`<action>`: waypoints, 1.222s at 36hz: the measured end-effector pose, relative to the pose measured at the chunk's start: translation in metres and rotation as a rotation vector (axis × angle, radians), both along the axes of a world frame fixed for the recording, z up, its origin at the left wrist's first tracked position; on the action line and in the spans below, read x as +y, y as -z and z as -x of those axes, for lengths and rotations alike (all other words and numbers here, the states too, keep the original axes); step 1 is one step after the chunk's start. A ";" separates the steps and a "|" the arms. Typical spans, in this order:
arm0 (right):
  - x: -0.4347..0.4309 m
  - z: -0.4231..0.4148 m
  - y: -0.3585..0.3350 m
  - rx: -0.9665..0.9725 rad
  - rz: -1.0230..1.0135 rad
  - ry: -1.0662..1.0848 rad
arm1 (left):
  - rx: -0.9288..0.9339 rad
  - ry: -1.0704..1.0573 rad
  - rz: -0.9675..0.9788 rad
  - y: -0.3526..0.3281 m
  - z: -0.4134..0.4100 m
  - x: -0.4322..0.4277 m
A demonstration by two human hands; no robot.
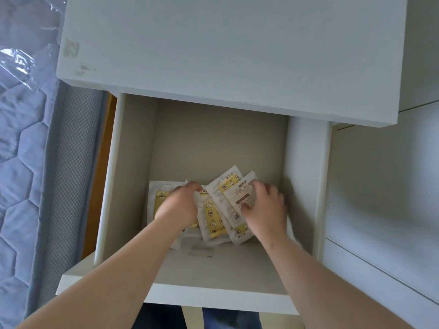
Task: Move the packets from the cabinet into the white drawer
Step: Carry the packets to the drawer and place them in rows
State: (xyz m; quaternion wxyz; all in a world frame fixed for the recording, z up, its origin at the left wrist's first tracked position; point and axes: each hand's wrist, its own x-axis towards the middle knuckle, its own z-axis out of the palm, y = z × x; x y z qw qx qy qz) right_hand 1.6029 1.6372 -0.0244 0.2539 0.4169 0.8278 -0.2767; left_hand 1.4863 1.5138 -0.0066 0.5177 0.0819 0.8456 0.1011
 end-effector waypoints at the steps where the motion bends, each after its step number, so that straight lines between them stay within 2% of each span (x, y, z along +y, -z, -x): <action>1: 0.005 0.001 0.001 -0.056 0.023 -0.011 | 0.008 0.006 -0.001 0.002 -0.001 0.000; 4: 0.013 0.005 0.007 -0.140 0.167 0.010 | -0.004 0.002 0.013 0.009 -0.006 0.001; 7: 0.010 0.007 0.014 -0.164 0.184 0.006 | 0.001 0.002 -0.004 0.016 -0.012 0.004; 12: -0.009 -0.002 0.020 -0.072 0.397 0.380 | 0.043 0.066 -0.027 0.023 -0.015 0.012; 19: -0.024 -0.009 0.031 0.025 0.433 0.554 | 0.074 0.324 0.017 0.026 -0.009 0.038; 21: -0.018 -0.007 0.030 0.040 0.406 0.535 | 0.057 0.395 0.009 0.028 -0.006 0.042; 25: 0.003 -0.007 0.017 -0.001 0.233 0.252 | 0.007 0.481 0.003 0.024 -0.001 0.046; 27: 0.012 -0.005 0.007 0.007 0.234 0.195 | 0.006 0.469 -0.003 0.020 0.000 0.043; 32: 0.032 0.005 -0.023 0.123 0.469 0.166 | 0.070 0.168 -0.033 0.009 0.004 0.023; 34: 0.036 0.006 -0.036 0.198 0.492 0.155 | 0.117 0.033 -0.035 0.005 0.005 0.014; 36: 0.036 0.005 -0.045 0.298 0.410 0.102 | 0.136 -0.099 -0.040 0.002 0.007 0.007; 40: 0.029 -0.003 -0.038 0.441 0.102 -0.206 | 0.134 -0.401 -0.104 -0.007 0.011 0.004; 42: 0.025 -0.008 -0.033 0.328 0.079 -0.389 | 0.125 -0.544 -0.148 -0.007 0.012 0.006; 44: 0.024 -0.019 -0.023 0.117 0.137 -0.542 | 0.096 -0.675 -0.184 -0.005 0.013 0.010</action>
